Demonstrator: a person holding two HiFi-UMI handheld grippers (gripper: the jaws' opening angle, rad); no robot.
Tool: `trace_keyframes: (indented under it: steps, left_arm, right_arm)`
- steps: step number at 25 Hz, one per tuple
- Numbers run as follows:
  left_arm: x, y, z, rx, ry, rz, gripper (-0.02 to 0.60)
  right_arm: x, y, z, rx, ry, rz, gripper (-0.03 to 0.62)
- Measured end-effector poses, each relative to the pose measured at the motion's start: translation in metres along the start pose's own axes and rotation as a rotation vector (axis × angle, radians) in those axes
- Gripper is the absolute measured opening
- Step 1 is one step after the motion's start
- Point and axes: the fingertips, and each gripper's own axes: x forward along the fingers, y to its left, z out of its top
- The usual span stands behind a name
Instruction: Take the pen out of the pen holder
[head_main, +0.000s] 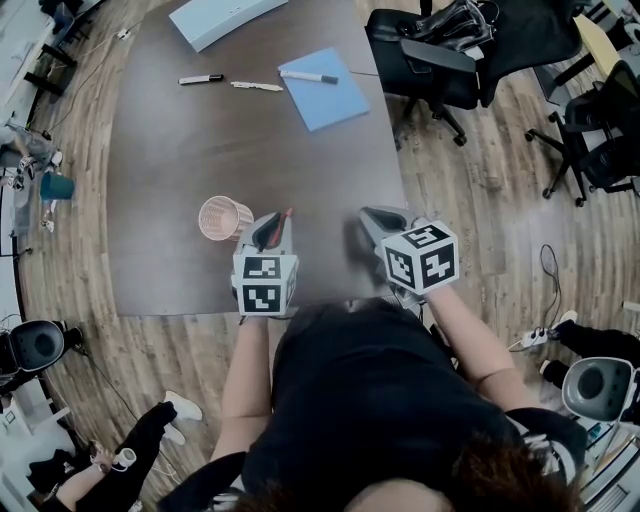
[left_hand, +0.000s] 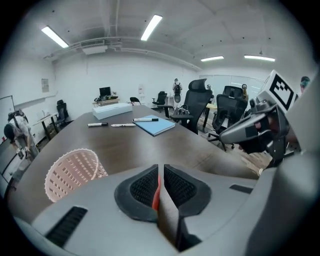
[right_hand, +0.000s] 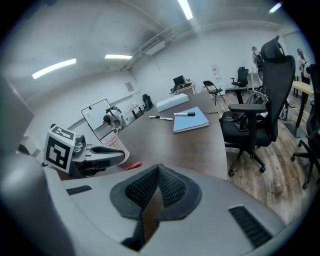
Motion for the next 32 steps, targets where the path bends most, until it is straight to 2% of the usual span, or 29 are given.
trace_keyframes:
  steps: [6,14,26,32]
  left_arm:
    - [-0.017,0.002,0.02,-0.088,-0.094,-0.002,0.04]
    - [-0.037,0.003,0.029,-0.206,-0.157,-0.029,0.032]
    - [-0.04,0.003,0.018,-0.275,-0.144,-0.038,0.028]
    - [-0.042,0.003,0.016,-0.28,-0.147,-0.038,0.028]
  right_arm:
    - [-0.003,0.0,0.006,-0.01,-0.028,-0.002,0.015]
    - [-0.008,0.001,0.011,-0.008,-0.05,-0.019,0.015]
    - [-0.007,-0.002,0.009,-0.013,-0.043,-0.058,0.015]
    - [-0.009,0.0,0.01,-0.054,-0.054,-0.065,0.015]
